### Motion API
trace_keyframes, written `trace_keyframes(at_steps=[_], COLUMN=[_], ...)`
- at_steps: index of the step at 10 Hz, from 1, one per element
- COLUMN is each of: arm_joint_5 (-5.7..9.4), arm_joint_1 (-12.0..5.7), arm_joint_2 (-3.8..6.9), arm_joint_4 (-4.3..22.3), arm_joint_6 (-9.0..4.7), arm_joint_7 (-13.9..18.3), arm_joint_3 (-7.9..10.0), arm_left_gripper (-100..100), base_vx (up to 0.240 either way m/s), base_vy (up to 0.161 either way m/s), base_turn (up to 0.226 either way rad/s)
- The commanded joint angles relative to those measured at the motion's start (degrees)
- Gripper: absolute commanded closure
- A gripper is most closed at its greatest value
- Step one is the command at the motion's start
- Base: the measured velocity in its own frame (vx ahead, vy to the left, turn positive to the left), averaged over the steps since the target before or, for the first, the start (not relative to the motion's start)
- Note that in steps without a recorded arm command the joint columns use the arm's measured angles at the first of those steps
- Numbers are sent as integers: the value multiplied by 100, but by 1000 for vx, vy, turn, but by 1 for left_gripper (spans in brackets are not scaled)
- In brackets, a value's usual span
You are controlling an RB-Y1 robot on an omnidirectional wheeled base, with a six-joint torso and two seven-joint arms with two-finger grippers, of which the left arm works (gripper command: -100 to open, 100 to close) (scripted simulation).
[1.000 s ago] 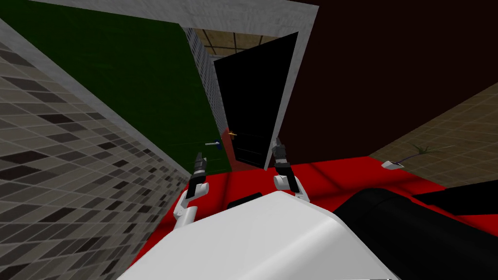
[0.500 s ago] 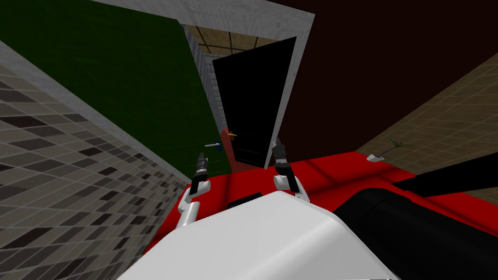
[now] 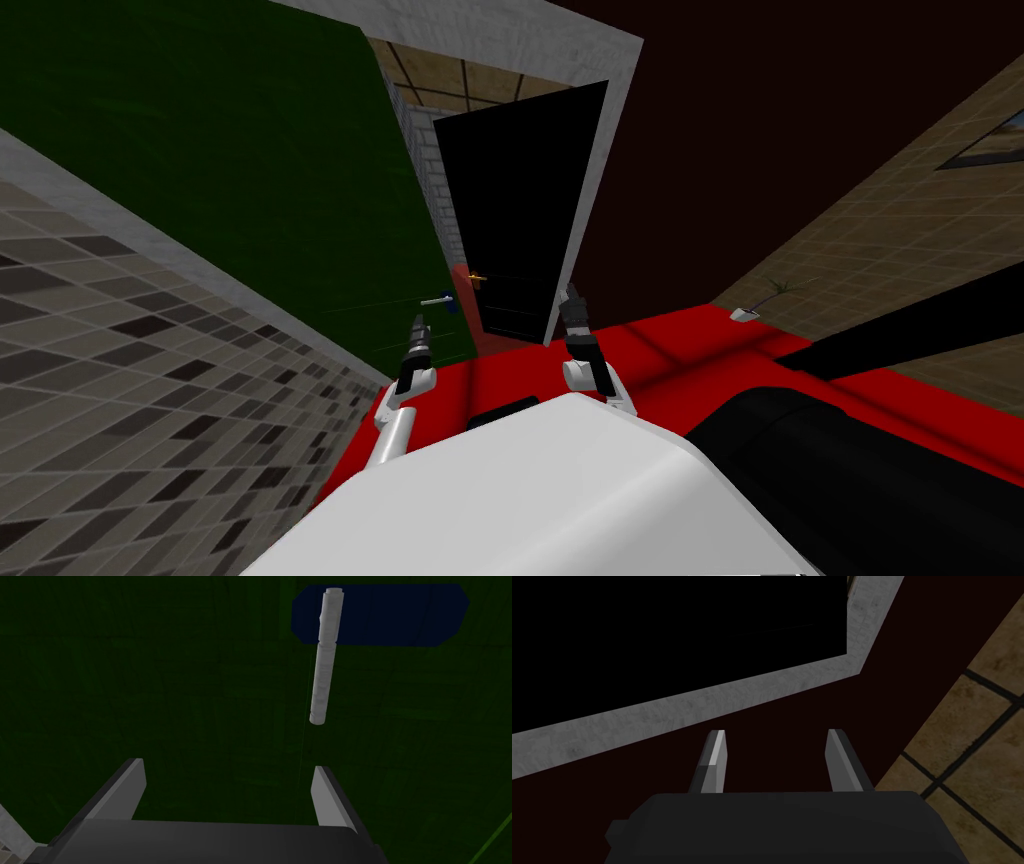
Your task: Push the door open
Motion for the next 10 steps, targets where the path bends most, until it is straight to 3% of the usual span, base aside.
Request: trace_keyframes(at_steps=[1, 10], arm_joint_5=[1, -3], arm_joint_1=[-140, -765], arm_joint_2=[-26, -248], arm_joint_4=[225, 1238], arm_joint_6=[5, 53], arm_joint_7=[-39, -226], arm_joint_3=[51, 286], arm_left_gripper=[-100, -100], base_vx=[-1, 3], base_vy=[138, 120], base_turn=[-113, -103])
